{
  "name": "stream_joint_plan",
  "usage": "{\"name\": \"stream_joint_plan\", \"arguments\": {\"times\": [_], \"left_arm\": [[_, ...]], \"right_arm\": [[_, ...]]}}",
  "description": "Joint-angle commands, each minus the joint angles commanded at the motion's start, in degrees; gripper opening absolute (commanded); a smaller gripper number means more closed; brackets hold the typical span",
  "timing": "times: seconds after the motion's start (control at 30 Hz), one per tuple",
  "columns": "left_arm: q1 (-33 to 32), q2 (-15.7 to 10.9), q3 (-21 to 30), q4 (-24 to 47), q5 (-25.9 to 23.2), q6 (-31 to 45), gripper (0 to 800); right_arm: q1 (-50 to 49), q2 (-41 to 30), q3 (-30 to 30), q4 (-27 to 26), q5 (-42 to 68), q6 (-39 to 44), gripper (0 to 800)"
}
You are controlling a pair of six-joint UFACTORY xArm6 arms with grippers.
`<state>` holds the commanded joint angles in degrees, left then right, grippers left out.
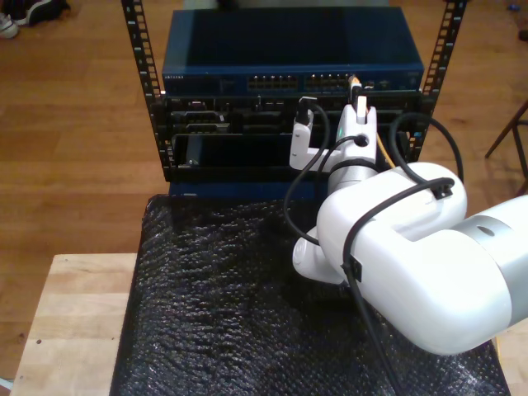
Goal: Grab the cable and plug it in
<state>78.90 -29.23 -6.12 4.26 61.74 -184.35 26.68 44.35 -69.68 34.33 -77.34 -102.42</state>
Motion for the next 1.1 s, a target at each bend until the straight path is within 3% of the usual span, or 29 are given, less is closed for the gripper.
{"name": "stream_joint_plan", "arguments": {"times": [1.1], "left_arm": [[0.0, 0.0, 0.0, 0.0, 0.0, 0.0, 800]], "right_arm": [[-0.3, 2.2, -3.7, -0.3, 1.0, -0.1, 0]]}}
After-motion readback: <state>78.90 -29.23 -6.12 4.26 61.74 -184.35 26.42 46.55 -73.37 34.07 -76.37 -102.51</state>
